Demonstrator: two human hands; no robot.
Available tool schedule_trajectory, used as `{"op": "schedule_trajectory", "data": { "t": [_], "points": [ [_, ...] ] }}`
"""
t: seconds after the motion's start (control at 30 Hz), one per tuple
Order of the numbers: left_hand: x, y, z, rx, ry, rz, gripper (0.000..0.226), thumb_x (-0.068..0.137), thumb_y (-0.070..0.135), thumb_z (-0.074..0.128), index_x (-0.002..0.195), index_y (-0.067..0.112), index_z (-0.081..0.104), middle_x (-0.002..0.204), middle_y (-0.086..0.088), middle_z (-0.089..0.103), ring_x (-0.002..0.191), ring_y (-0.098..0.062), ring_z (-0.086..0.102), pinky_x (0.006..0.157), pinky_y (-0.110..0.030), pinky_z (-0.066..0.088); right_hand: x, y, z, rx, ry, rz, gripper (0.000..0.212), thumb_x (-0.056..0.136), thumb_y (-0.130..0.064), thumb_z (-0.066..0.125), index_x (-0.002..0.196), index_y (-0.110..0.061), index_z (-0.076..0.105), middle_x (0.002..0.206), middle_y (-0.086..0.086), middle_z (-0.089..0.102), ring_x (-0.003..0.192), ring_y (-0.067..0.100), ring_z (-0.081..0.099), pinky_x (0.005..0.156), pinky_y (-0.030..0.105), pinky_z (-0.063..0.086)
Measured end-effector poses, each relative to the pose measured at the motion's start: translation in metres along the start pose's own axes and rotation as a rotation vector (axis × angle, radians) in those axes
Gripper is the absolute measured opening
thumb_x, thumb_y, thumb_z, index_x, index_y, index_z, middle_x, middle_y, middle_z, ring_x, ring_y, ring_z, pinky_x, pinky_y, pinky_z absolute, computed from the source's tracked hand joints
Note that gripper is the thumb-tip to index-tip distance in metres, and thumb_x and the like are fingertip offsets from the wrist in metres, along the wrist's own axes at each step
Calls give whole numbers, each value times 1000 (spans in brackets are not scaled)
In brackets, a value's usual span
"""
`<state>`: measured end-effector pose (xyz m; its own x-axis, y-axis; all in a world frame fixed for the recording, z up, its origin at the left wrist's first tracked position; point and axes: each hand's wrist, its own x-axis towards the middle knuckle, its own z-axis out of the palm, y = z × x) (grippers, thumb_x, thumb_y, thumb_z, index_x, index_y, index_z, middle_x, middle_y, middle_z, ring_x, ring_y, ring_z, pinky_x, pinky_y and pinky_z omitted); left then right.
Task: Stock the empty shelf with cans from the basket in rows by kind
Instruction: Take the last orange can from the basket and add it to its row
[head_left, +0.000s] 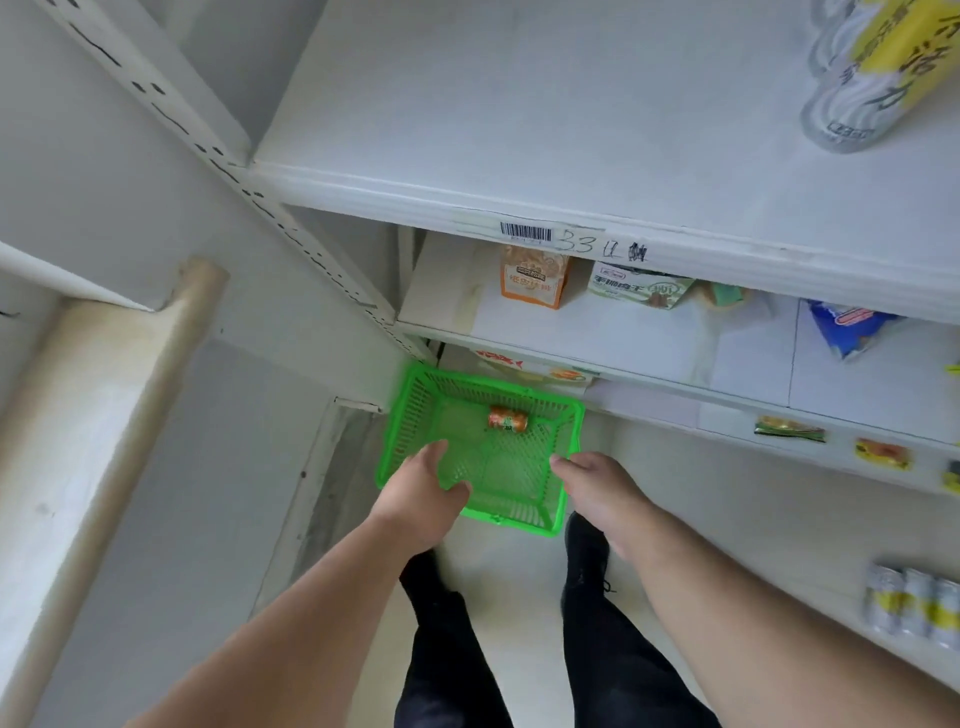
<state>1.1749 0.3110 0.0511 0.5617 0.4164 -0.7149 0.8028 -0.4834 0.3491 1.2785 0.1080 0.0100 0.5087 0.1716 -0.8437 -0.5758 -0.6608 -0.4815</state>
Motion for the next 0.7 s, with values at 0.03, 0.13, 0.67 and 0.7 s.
{"op": "schedule_trajectory", "data": {
  "t": [0.03,0.13,0.67,0.7],
  "points": [
    [14,-3,-1,11,-27,15,76,92,40,62,158,28,27,158,-2,41,133,-21,52,96,-26,45,10,3,7,62,9,27,42,83,-60,58,74,-25,36,73,2,31,70,23,32,70,37,23],
    [57,-14,-1,65,-107,63,78,93,41,62,159,30,23,159,-4,38,140,-23,46,105,-32,45,44,16,30,239,62,114,42,72,-67,61,77,-29,42,68,-5,27,69,22,28,71,41,24],
    [319,-124,117,212,-159,210,77,88,33,75,153,14,38,152,-9,49,130,-25,55,108,-32,44,273,133,166,685,191,362,60,91,-52,70,124,-3,63,101,11,70,114,34,69,107,53,52],
    [335,-126,127,235,-151,226,77,89,32,74,153,13,38,152,-9,49,128,-25,57,103,-27,44,287,139,170,714,200,358,56,92,-51,70,123,-5,63,94,6,67,110,31,69,106,51,53]
  ]
}}
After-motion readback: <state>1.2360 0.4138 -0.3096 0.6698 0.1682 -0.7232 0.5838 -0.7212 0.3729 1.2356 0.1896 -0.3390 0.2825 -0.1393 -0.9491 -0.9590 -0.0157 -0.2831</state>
